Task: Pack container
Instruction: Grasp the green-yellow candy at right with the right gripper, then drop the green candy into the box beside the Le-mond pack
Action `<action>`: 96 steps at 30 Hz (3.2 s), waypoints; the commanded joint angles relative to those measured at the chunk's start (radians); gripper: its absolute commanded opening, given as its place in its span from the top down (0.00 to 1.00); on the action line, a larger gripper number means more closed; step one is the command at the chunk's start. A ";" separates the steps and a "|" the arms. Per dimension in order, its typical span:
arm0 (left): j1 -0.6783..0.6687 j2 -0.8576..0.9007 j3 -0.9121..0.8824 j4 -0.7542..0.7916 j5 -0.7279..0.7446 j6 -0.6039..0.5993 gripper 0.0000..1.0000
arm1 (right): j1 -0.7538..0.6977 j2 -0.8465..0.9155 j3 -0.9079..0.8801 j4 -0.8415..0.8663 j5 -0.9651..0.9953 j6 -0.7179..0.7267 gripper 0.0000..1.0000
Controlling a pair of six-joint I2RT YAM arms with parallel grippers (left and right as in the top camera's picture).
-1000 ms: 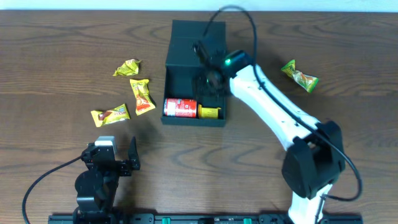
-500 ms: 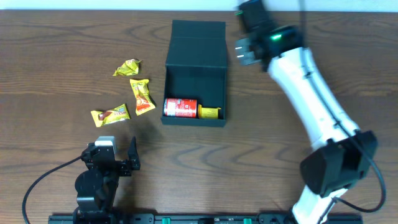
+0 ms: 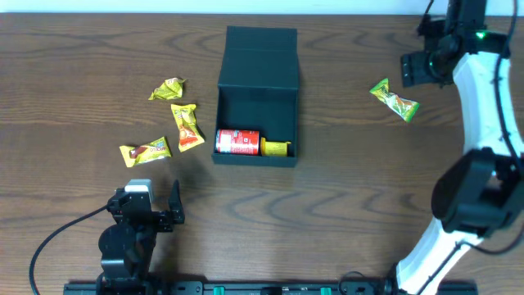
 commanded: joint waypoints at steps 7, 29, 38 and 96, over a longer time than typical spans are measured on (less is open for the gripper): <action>-0.002 -0.006 -0.021 -0.005 0.005 0.015 0.05 | 0.026 0.206 -0.009 0.066 -0.002 -0.094 0.07; -0.002 -0.006 -0.021 -0.005 0.005 0.015 0.05 | 0.027 0.271 -0.009 0.142 0.014 -0.087 0.55; -0.002 -0.006 -0.021 -0.005 0.005 0.015 0.05 | 0.027 0.271 -0.009 0.147 -0.029 -0.035 0.64; -0.002 -0.006 -0.021 -0.005 0.005 0.015 0.05 | 0.706 0.197 0.269 -0.272 0.124 0.956 0.98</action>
